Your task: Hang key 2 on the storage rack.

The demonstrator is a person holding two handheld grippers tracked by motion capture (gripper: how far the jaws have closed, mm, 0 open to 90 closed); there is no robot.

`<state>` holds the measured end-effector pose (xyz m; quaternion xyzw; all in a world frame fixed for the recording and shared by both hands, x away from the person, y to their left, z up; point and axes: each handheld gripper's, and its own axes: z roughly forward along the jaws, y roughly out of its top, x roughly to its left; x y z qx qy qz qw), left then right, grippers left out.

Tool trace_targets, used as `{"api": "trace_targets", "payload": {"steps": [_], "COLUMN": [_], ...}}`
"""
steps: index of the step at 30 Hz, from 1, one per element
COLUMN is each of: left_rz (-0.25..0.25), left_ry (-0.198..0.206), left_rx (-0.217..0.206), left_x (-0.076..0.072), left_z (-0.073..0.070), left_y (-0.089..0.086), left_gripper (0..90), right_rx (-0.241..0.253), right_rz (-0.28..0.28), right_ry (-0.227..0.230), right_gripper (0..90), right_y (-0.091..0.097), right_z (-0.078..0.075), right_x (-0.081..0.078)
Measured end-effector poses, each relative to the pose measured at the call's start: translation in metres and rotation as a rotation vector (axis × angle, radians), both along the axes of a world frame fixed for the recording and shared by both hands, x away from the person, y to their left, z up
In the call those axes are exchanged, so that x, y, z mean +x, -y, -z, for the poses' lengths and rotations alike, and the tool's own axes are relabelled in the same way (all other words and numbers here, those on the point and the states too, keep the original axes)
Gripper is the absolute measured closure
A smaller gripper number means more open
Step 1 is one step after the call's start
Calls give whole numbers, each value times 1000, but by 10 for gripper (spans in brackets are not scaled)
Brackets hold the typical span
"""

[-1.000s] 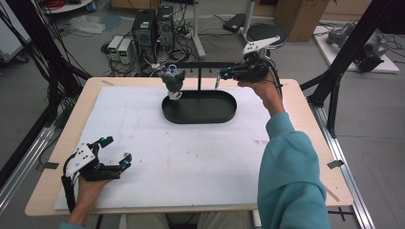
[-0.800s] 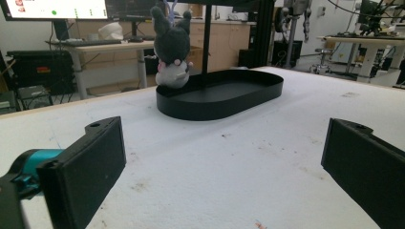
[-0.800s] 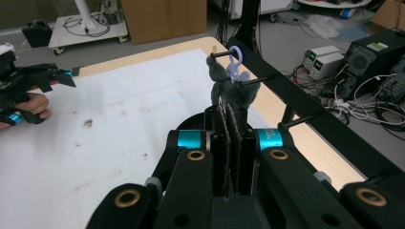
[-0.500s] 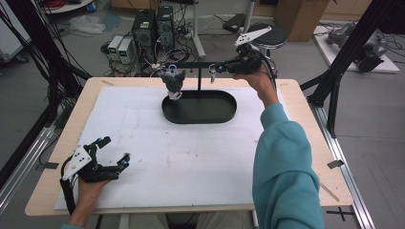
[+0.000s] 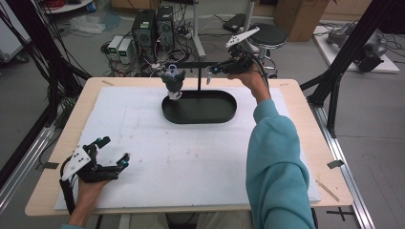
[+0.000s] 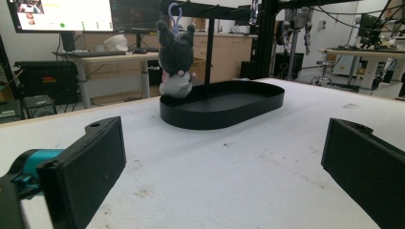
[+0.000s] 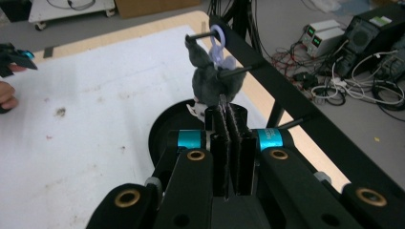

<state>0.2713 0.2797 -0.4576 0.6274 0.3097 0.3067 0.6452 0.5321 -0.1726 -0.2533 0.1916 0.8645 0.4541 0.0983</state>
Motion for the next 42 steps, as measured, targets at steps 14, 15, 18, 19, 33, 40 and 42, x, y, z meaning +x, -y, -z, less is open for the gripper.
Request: {"api": "trace_targets", "payload": {"steps": [14, 15, 18, 19, 33, 40, 42], "left_rz": [-4, -3, -4, -4, -1, -1, -1], "left_ry": [2, 3, 3, 5, 8, 8, 8], "left_rx": [-2, -2, -2, -3, 1, 3, 3], "left_x": [-1, -1, -1, -1, -1, -1, -1], "left_z": [0, 0, 0, 0, 0, 0, 0], "left_y": [0, 0, 0, 0, 0, 0, 0], "left_gripper": [17, 17, 17, 17, 17, 17, 17], "right_rx": [-45, -48, -49, -47, -44, -43, -45], "right_rz": [25, 32, 37, 44, 71, 83, 90], "right_ry": [-12, -22, -13, -22, -13, 3, 7], "right_gripper": [890, 890, 890, 890, 889, 889, 889], "right_y": [-1, -2, -2, -2, -1, 1, 1], "right_z": [13, 14, 16, 17, 21, 22, 22], "right_x": [13, 13, 16, 16, 22, 24, 24]}}
